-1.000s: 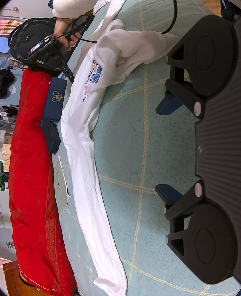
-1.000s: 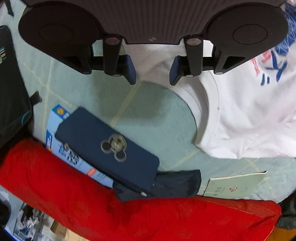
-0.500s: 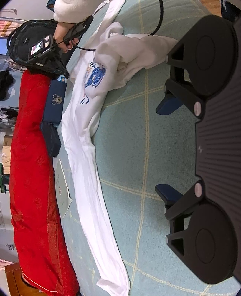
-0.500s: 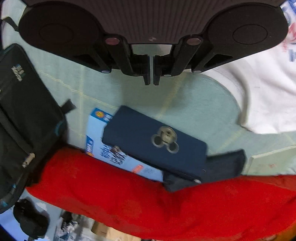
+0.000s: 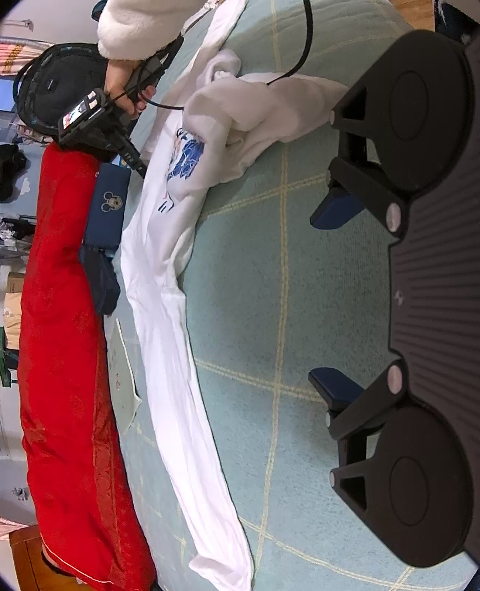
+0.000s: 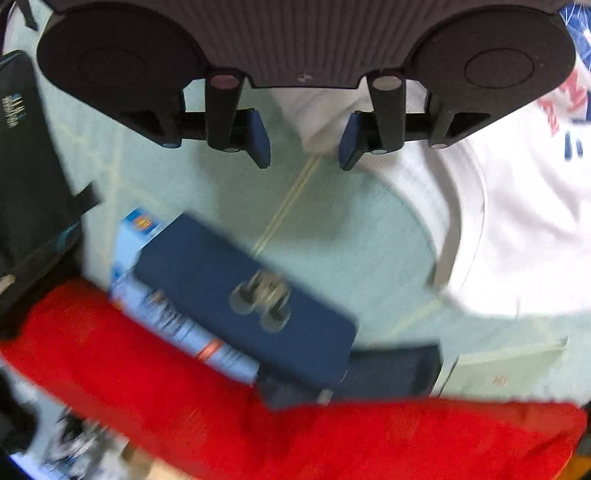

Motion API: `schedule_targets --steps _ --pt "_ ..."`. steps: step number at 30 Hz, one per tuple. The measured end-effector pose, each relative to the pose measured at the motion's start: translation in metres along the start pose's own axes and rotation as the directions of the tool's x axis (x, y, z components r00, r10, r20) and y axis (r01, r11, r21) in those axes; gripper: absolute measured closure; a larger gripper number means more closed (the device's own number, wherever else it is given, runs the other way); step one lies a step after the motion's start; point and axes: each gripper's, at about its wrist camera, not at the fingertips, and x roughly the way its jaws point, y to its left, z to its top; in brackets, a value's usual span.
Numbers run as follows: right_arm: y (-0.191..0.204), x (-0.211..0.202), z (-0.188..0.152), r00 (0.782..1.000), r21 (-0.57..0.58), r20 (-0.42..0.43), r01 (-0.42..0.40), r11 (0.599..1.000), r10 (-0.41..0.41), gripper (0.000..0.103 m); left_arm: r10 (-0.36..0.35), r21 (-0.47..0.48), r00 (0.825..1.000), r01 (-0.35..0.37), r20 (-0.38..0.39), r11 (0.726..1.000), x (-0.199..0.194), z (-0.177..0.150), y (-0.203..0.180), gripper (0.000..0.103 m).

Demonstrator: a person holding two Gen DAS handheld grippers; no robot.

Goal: Fold clothes

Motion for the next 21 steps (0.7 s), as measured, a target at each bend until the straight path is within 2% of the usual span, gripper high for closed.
schedule_targets --steps 1,2,3,5,7,9,11,13,15,18,21 --pt "0.001 0.002 0.0 1.0 -0.008 -0.013 -0.025 1.0 0.025 0.081 0.0 -0.003 1.0 0.0 -0.001 1.0 0.001 0.0 0.001 0.021" --pt "0.003 0.0 0.0 0.998 -0.016 -0.016 -0.054 0.998 0.053 0.096 0.0 -0.006 1.0 0.0 -0.003 1.0 0.002 0.0 0.002 0.021" --pt "0.005 -0.001 0.001 0.998 -0.032 -0.02 -0.059 0.998 0.059 0.097 0.002 -0.008 1.0 -0.002 -0.006 1.0 0.003 0.0 0.003 0.021" --pt "0.009 -0.004 0.002 1.0 -0.065 -0.01 -0.016 0.998 0.015 0.098 0.007 -0.008 1.0 -0.007 -0.012 1.0 0.006 0.0 0.003 0.021" --pt "0.006 -0.009 0.005 0.997 -0.047 0.043 0.06 0.997 -0.057 0.098 0.005 -0.004 1.0 -0.005 -0.011 1.0 0.007 0.0 0.002 0.021" --pt "-0.004 -0.013 0.01 0.986 0.031 0.091 0.137 0.99 -0.14 0.098 0.003 -0.003 1.0 -0.003 -0.007 1.0 0.006 0.0 0.002 0.021" --pt "-0.014 -0.013 0.012 0.981 0.101 0.092 0.164 0.981 -0.173 0.098 0.001 -0.002 1.0 -0.001 -0.003 1.0 0.004 0.0 0.001 0.021" --pt "-0.016 -0.011 0.01 0.986 0.107 0.068 0.142 0.984 -0.15 0.097 0.0 -0.004 1.0 0.0 0.001 1.0 0.003 0.0 0.002 0.021" --pt "-0.015 -0.015 0.008 0.992 0.105 0.064 0.105 0.989 -0.112 0.09 0.003 -0.008 1.0 -0.003 0.004 1.0 0.002 0.0 0.003 0.021" --pt "-0.007 -0.029 0.011 0.99 0.095 0.097 0.094 0.991 -0.103 0.087 0.008 -0.004 1.0 -0.008 0.005 1.0 0.0 0.0 0.002 0.021" --pt "0.006 -0.036 0.011 0.996 0.078 0.092 0.007 0.997 -0.014 0.087 -0.003 0.0 1.0 0.003 0.015 1.0 -0.002 0.0 -0.001 0.021"
